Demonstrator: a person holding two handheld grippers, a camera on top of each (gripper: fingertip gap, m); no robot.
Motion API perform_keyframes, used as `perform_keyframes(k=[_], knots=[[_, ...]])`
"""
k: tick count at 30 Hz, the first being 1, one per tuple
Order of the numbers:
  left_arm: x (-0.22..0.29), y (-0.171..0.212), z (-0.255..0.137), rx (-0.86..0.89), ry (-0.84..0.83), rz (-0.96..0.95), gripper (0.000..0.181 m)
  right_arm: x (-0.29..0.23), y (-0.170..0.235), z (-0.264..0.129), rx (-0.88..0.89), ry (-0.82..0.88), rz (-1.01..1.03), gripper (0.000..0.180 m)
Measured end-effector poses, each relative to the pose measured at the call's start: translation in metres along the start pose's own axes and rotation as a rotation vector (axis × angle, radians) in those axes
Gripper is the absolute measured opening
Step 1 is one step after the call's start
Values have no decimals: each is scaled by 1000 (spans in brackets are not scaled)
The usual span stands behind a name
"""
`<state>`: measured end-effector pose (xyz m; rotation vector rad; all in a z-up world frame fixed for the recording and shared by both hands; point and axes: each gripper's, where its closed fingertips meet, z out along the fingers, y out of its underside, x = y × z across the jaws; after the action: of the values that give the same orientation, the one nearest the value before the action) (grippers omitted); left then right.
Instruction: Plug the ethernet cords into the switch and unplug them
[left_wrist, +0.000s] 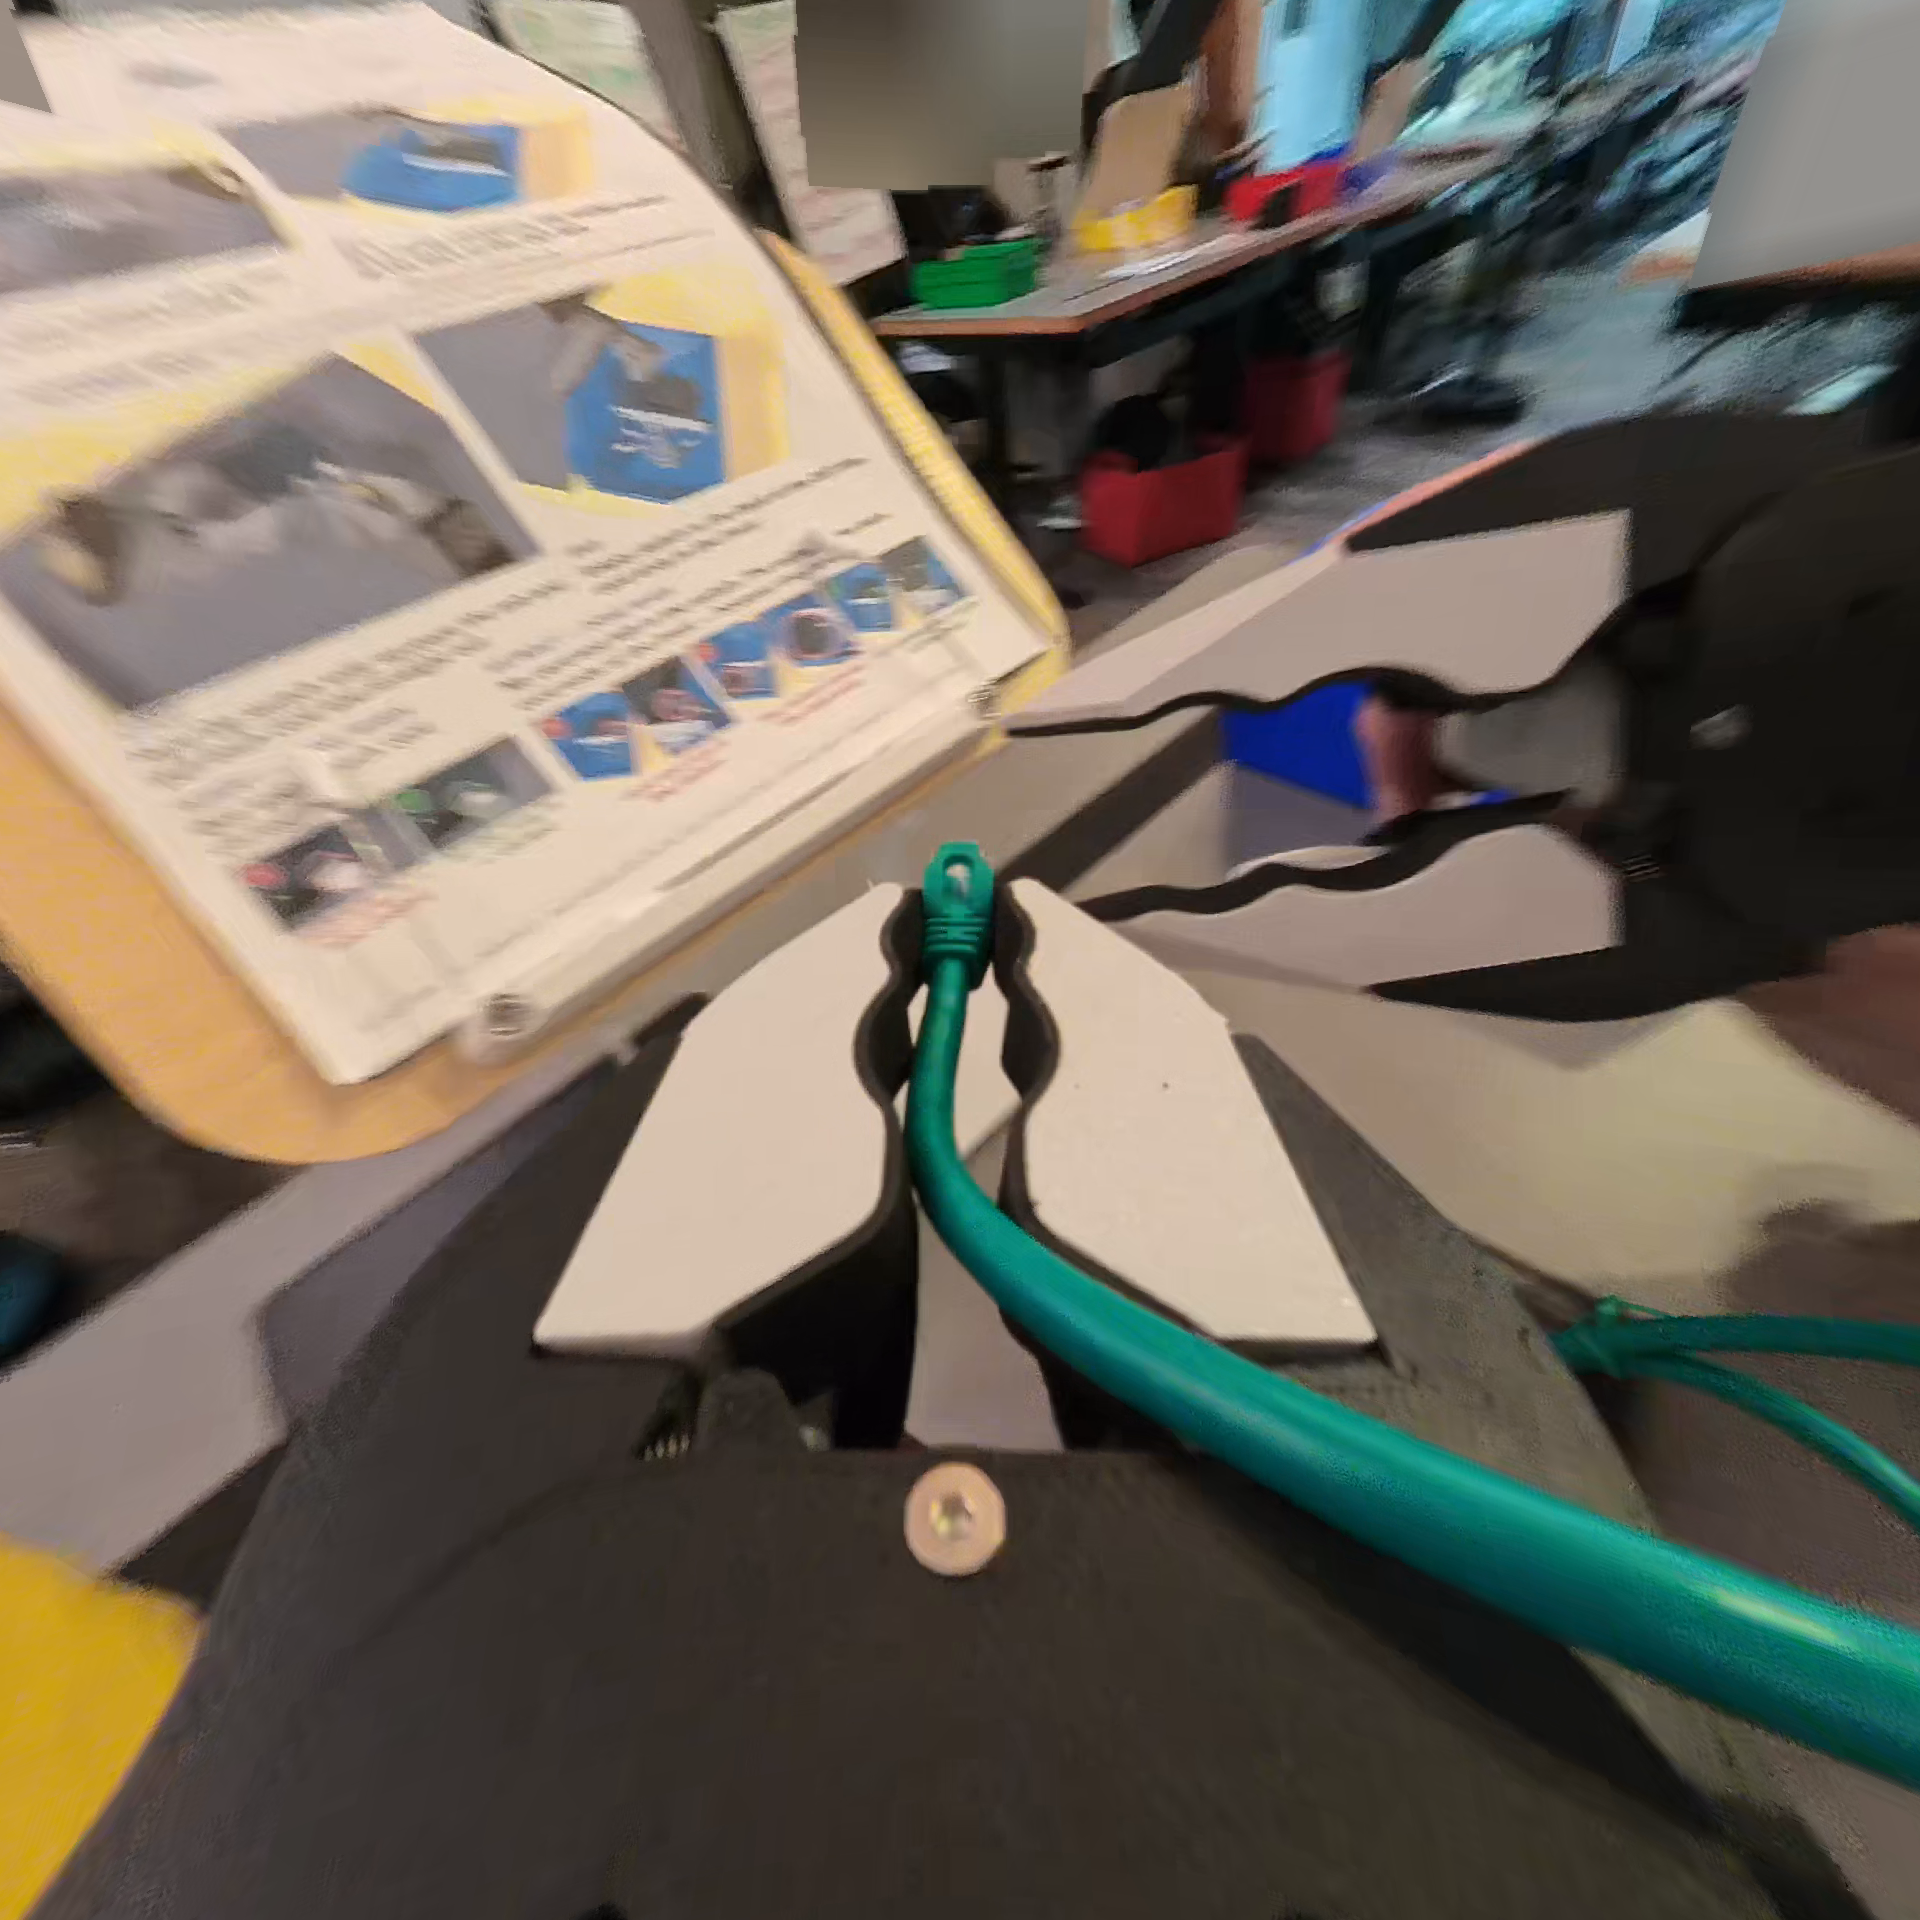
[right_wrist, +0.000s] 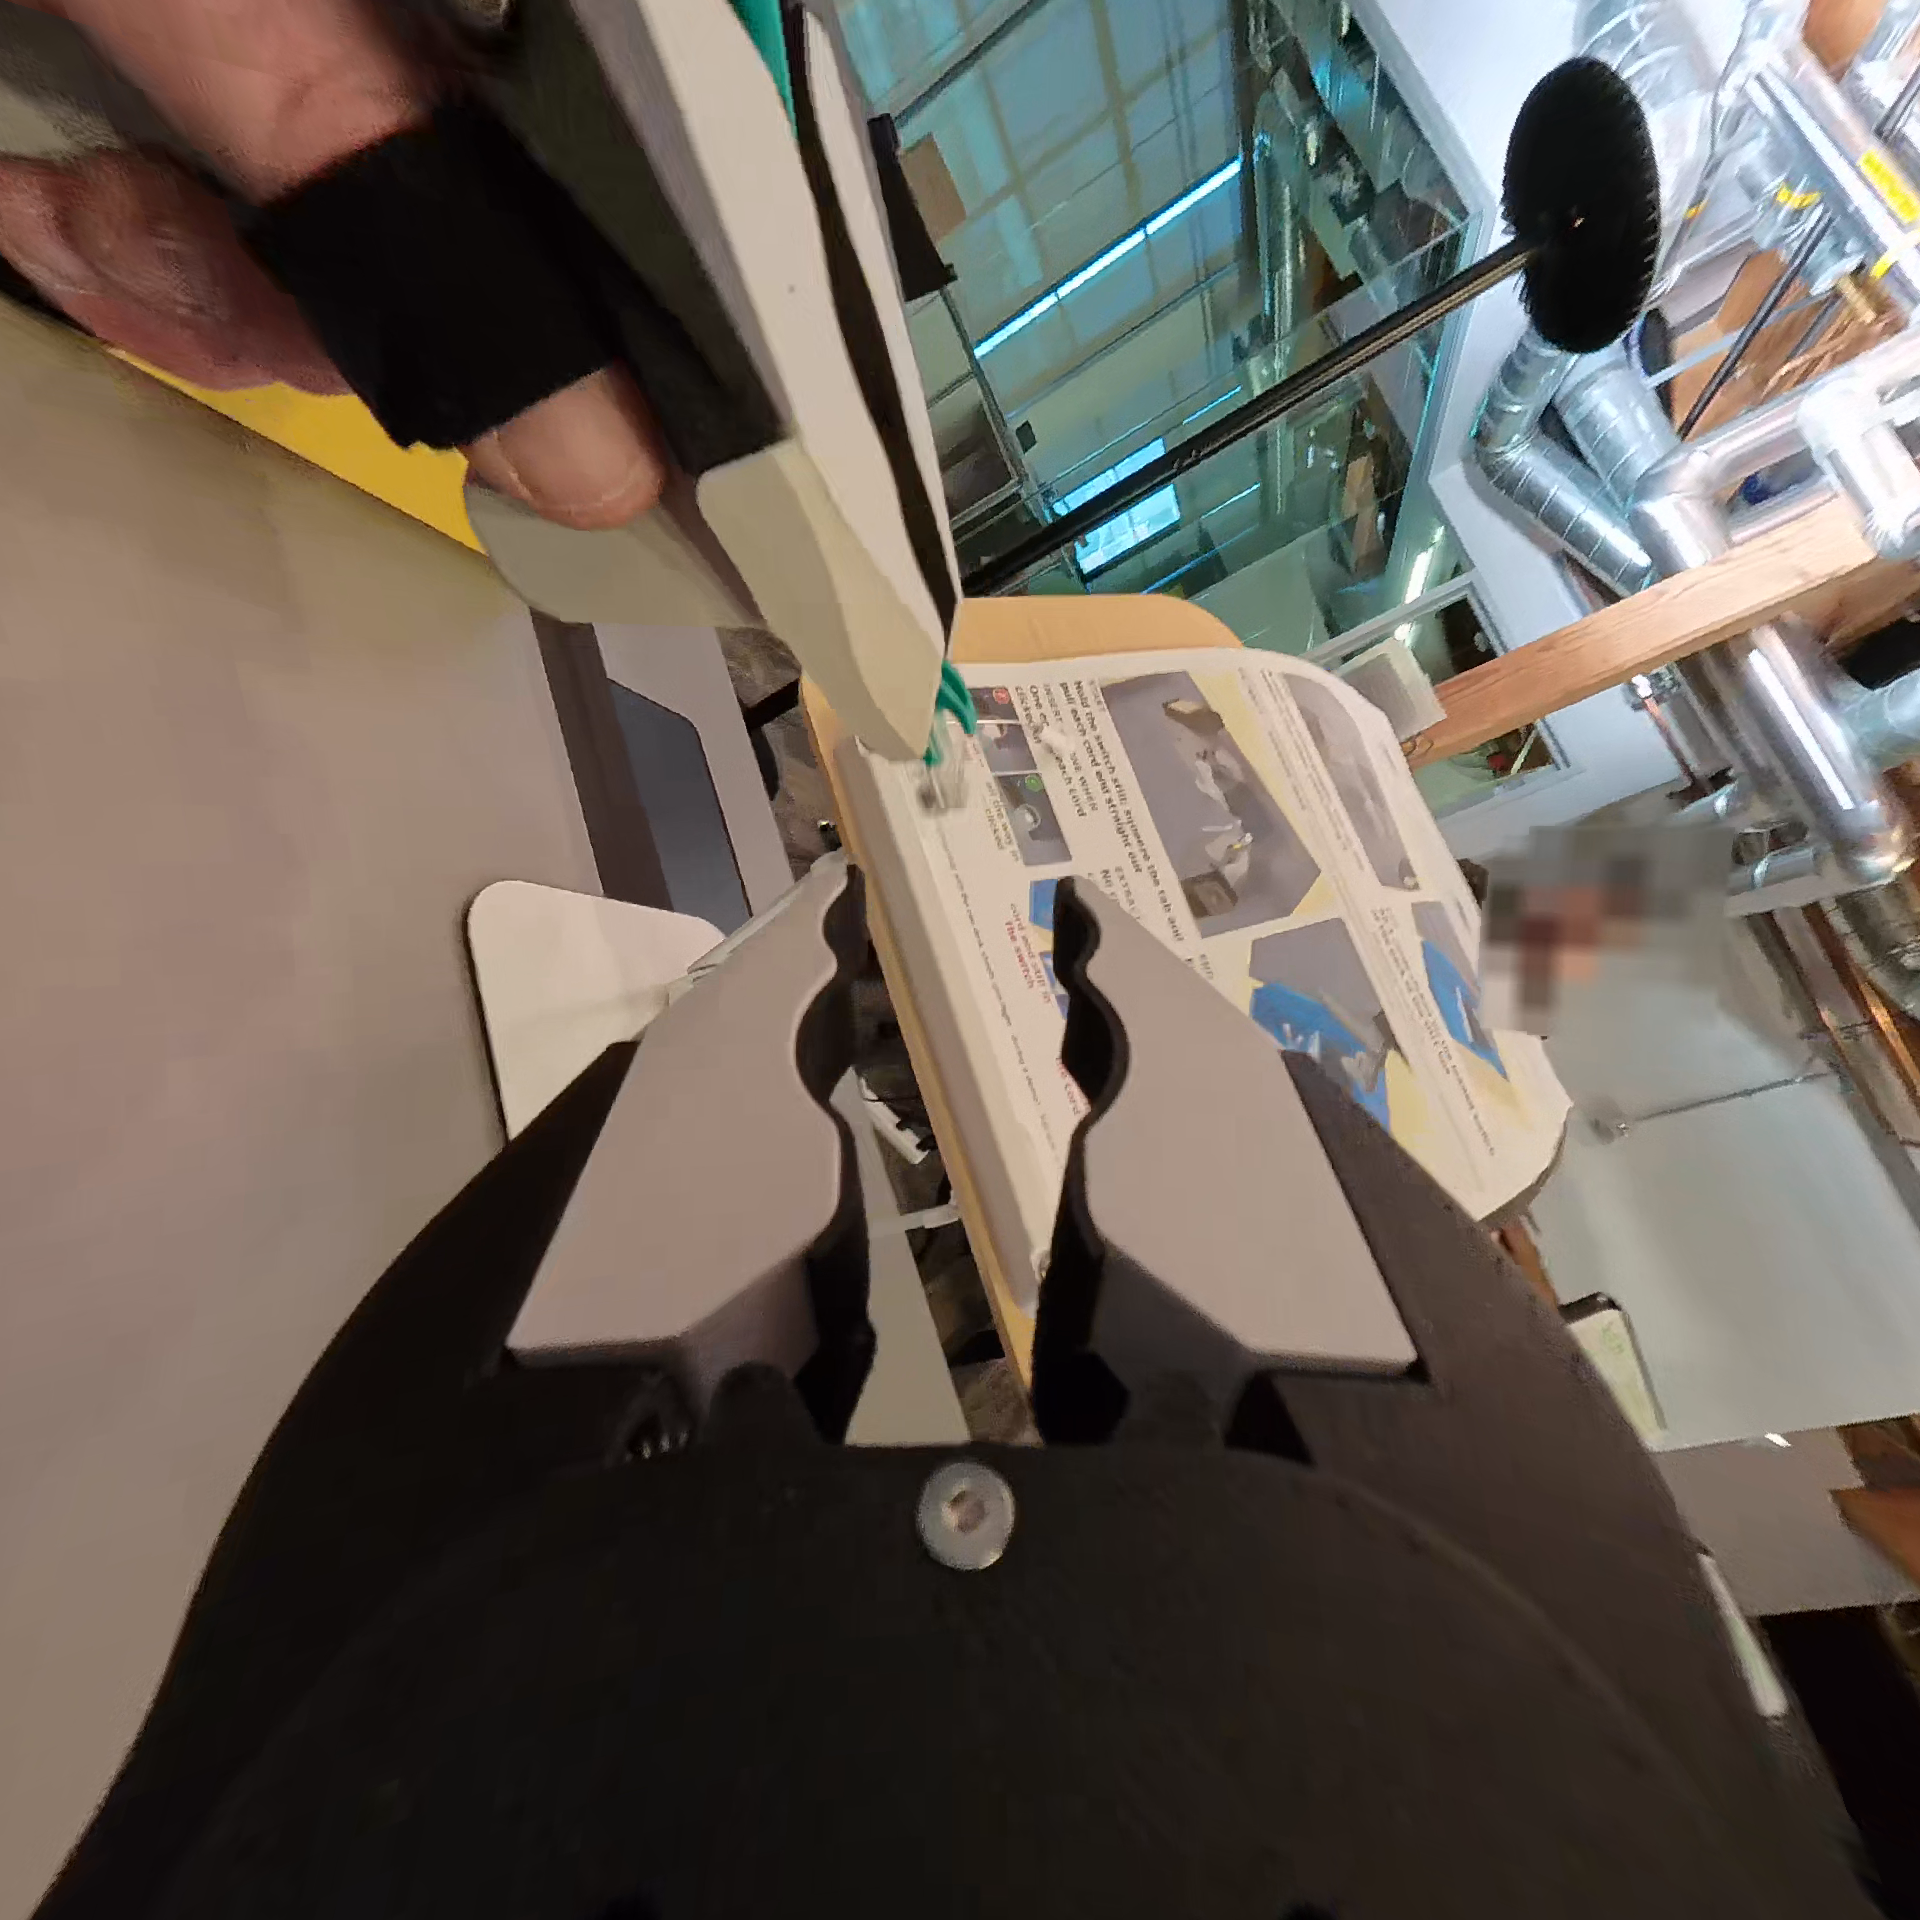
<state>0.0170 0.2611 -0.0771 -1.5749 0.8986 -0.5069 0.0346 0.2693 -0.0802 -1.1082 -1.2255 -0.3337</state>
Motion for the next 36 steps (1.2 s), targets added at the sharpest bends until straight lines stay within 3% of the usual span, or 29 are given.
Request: perform_keyframes(k=[4,6,10,13,15,20,23,36], knots=[[-20,-1,10,25,-215,193,13,0,8,3,23,-81,225,34],[-12,-9,14,115,-223,286,12,-1,12,4,52,-157,411,35],[12,-29,7,298,-234,494,12,-3,9,-4,224,-440,884,40],[34,-39,-1,381,-242,678,13,9,-5,-27,463,-715,1235,39],[47,-40,-1,399,-234,771,13,15,-15,-46,605,-894,1361,33],[69,-41,-4,438,-227,907,13,9,-38,-72,719,-1138,1385,26],[74,-43,-6,454,-221,924,13,12,-47,-78,774,-1177,1392,13],[93,-57,-18,520,-198,959,13,17,-53,-104,826,-1306,1362,11]])
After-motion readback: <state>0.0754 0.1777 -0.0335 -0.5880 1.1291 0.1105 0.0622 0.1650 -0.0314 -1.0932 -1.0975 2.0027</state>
